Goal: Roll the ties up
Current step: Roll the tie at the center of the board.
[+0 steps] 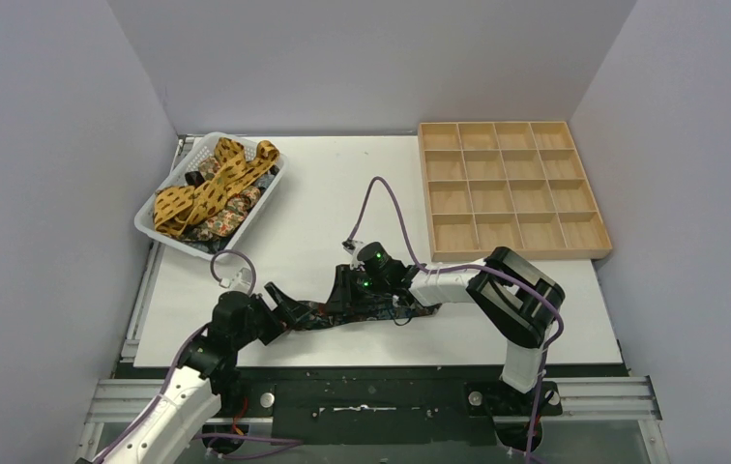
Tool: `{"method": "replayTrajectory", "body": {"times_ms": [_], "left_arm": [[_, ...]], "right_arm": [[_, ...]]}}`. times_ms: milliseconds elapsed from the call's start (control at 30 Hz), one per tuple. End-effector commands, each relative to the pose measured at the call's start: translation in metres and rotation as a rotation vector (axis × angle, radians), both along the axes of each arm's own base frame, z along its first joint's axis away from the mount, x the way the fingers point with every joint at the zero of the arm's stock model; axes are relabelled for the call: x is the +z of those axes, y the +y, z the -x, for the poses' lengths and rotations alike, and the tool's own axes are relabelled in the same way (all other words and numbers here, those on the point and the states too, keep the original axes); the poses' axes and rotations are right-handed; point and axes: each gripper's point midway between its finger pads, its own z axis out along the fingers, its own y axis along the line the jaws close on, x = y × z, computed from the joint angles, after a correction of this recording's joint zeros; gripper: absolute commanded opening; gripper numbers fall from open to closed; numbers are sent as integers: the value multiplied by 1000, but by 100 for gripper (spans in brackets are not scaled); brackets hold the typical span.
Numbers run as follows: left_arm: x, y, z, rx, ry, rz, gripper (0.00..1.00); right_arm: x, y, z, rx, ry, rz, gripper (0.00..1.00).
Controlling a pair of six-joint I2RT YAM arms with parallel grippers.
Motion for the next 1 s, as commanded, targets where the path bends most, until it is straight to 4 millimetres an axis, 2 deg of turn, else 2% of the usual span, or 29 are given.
{"method": "replayTrajectory", "body": {"times_ms": [0, 333, 433, 700, 833, 967], "left_arm": [[12, -12, -5, -65, -66, 43, 77], [-2, -10, 2, -74, -45, 34, 69], [-3, -12, 3, -95, -48, 28, 69], [-20, 2, 3, -36, -5, -42, 72], [-17, -1, 1, -49, -19, -29, 71], [-17, -2, 1, -59, -16, -38, 65]], "right_arm": [[2, 3, -3, -7, -1, -15, 33], [0, 1, -2, -5, -1, -2, 33], [-1, 2, -2, -3, 3, -2, 33], [-3, 2, -1, 1, 13, 5, 32], [-5, 3, -1, 7, 19, 6, 33], [-6, 3, -1, 7, 21, 9, 33]]}}
